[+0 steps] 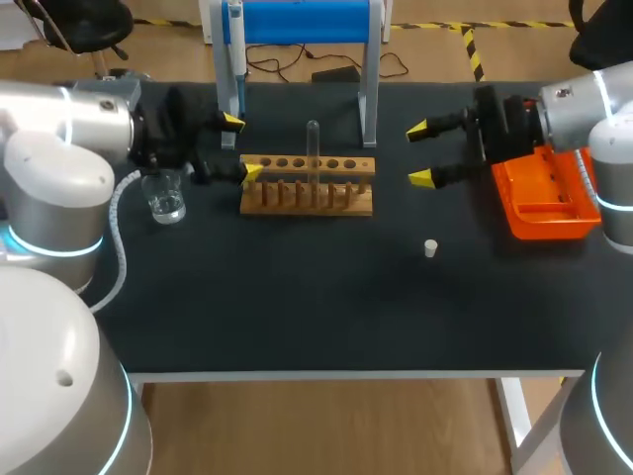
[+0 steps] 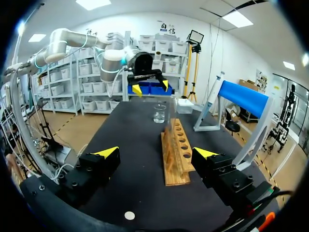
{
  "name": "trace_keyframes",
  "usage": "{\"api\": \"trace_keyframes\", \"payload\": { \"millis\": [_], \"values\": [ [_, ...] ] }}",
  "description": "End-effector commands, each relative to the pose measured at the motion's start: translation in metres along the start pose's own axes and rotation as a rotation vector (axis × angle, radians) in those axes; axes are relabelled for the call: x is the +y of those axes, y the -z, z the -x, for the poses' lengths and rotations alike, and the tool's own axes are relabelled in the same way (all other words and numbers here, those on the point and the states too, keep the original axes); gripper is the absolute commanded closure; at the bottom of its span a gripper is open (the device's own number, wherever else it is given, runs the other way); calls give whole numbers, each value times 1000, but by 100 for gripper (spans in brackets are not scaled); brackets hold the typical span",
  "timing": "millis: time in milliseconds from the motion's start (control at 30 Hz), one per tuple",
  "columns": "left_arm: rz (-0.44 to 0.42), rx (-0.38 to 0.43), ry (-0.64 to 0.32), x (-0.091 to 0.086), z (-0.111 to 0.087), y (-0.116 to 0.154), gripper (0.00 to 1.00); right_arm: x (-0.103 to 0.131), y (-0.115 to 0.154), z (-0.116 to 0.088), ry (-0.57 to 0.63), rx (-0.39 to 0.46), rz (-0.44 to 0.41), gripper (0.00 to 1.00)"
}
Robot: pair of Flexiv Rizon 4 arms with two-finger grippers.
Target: Invert the test tube, pick up the pipette, mount the tip to pipette, aspirate from beaker and dispense into the tube, eject the tip, return the pipette, and cap with the stopper.
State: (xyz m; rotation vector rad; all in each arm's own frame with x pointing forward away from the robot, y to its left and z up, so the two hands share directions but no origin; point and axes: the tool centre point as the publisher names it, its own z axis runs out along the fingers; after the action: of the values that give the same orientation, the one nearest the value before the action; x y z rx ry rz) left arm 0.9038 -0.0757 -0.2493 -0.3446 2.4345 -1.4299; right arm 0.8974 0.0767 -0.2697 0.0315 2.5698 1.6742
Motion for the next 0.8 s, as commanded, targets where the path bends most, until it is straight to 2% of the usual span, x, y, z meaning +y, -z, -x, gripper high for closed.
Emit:
{"api": "trace_keyframes", "payload": {
  "millis": [33,100,133,533,700,800],
  "values": [
    [7,9,-4,5,-1,6,0,0,1,0,-1,2,-2,0],
    [7,16,-12,6,-3,9,0,0,1,0,-1,2,-2,0],
    [42,8,-13,6,-3,10,0,0,1,0,-1,2,-2,0],
    [42,8,-13,6,-3,10,0,0,1,1,-2,5,2,0],
    [42,8,-13,6,-3,10,0,5,-20,7,-2,29,39,0],
    [42,8,-13,6,-3,10,0,14,-40,10,24,74,55,0]
  ]
}}
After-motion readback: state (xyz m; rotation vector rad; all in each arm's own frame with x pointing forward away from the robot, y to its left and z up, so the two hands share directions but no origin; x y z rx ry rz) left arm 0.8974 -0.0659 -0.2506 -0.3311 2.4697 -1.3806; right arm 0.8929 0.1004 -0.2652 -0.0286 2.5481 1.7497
